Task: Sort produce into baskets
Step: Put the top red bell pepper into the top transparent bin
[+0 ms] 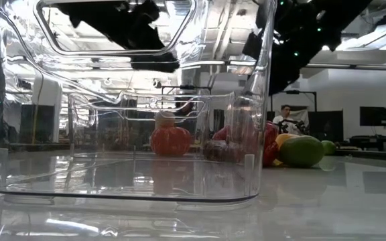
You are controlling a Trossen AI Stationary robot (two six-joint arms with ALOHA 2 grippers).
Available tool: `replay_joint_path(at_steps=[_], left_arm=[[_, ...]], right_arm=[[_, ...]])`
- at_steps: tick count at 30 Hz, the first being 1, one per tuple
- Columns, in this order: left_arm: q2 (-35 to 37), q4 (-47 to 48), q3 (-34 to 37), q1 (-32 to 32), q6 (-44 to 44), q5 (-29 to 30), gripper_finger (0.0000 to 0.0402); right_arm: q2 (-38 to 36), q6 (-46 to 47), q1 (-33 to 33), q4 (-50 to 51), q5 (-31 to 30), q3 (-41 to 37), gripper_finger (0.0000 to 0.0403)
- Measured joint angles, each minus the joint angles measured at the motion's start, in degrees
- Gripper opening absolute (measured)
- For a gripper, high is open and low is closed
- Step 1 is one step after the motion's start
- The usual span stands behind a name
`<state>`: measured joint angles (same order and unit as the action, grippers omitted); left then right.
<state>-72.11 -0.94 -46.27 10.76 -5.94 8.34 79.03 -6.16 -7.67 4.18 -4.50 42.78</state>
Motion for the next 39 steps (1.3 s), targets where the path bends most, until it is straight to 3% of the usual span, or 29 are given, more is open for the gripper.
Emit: replay_joint_path(at_steps=[10, 27, 33, 39], left_arm=[[5.54, -7.29, 7.05, -0.06, 2.91, 1.30, 0.0280], [5.52, -5.92, 7.32, -0.15, 5.56, 1.35, 0.0280], [5.52, -5.74, 7.32, -0.15, 5.56, 1.35, 0.0280], [5.52, -5.75, 7.31, -0.15, 5.56, 1.35, 0.0280]], right_arm=[[5.72, 22.67, 4.94, 1.38, -11.81, -0.04, 0.0299], [14.99, 26.92, 8.66, 0.56, -24.11, 3.15, 0.0292], [15.01, 26.74, 7.80, 0.29, -24.30, 3.12, 0.0255], [15.01, 27.35, 6.62, -0.05, -24.06, 2.29, 0.0172]])
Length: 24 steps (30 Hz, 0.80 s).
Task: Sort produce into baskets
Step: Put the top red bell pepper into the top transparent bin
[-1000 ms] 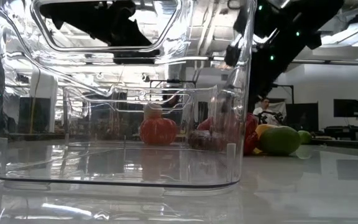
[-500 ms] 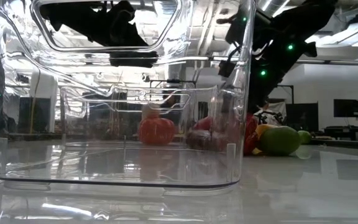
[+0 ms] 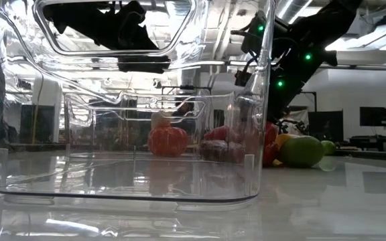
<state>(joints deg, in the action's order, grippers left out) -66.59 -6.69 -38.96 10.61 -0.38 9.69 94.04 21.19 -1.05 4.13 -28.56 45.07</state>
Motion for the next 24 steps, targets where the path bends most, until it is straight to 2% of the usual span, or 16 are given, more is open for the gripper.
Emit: replay_joint_path(at_steps=[9, 11, 13, 16, 24], left_arm=[[0.00, 0.38, 0.00, 0.00, -0.46, 0.00, 0.0280], [0.00, 0.85, 0.00, 0.00, -0.46, 0.00, 0.0280], [0.00, 1.39, 0.00, 0.02, -0.46, 0.00, 0.0280], [0.00, 1.77, 0.00, 0.02, -0.46, 0.00, 0.0280], [0.00, 1.78, -0.01, 0.04, -0.46, 0.00, 0.0280]], right_arm=[[-0.02, -1.18, -1.27, -0.04, 2.09, -0.30, 0.0036], [-0.02, -2.02, -1.41, -0.20, 3.14, -0.30, 0.0018], [-0.02, -2.58, -1.41, -0.22, 3.37, -0.32, 0.0017], [-0.02, -4.10, -1.36, 0.06, 3.81, -0.32, 0.0048], [-0.57, -6.21, -1.34, -0.03, 4.48, -0.32, 0.0198]])
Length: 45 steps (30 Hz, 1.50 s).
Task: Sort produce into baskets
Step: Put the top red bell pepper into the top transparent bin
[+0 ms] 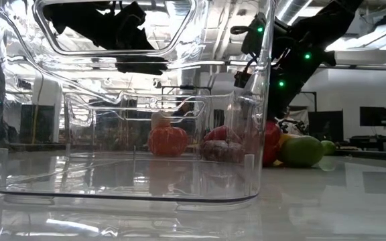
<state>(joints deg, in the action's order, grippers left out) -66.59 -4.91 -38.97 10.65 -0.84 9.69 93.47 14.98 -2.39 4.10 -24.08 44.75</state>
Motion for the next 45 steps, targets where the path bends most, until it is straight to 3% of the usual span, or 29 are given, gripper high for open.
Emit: replay_joint_path(at_steps=[4, 9, 20, 28, 31, 39, 45], left_arm=[[0.00, -0.02, -0.01, 0.01, 0.00, 0.00, 0.0280], [0.00, -0.11, -0.01, 0.01, 0.00, 0.04, 0.0280], [0.00, -0.17, -0.02, 0.01, 0.00, 0.15, 0.0280], [0.00, -0.15, -0.04, 0.01, 0.00, 0.18, 0.0280], [0.00, -0.13, -0.04, 0.01, 0.00, 0.18, 0.0280], [0.00, -0.11, -0.04, 0.01, 0.00, 0.20, 0.0280], [0.00, 0.12, -0.04, 0.01, 0.00, 0.17, 0.0280]], right_arm=[[-0.12, -0.09, 0.00, -1.17, -0.22, -0.04, 0.0235], [-0.08, -0.75, 0.04, -6.32, -0.46, -0.13, 0.0223], [3.33, -0.33, -0.02, -7.57, -0.04, -0.11, 0.0078], [3.27, -1.12, -0.39, -8.03, 0.12, -0.07, 0.0019], [3.23, -1.42, -0.39, -8.14, 0.41, -0.02, 0.0039], [3.21, -1.60, -0.33, -8.92, 1.44, 0.19, 0.0153], [0.43, -6.56, 0.15, -8.77, 1.42, 0.57, 0.0185]])
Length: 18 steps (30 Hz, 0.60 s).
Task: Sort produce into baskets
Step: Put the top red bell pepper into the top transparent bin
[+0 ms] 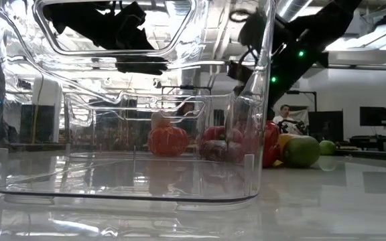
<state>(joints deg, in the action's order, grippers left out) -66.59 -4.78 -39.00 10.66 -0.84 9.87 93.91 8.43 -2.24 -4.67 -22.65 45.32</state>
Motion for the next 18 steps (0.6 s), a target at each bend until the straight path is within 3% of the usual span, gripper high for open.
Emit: replay_joint_path(at_steps=[10, 18], left_arm=[[0.00, 0.29, 0.00, 0.00, 0.00, 0.00, 0.0280], [-0.02, -0.18, 0.00, 0.00, 0.00, 0.02, 0.0280]], right_arm=[[-1.29, -8.28, 0.13, 1.28, 0.05, 0.01, 0.0233], [0.78, -8.88, 0.26, -2.22, -0.04, -1.01, 0.0204]])
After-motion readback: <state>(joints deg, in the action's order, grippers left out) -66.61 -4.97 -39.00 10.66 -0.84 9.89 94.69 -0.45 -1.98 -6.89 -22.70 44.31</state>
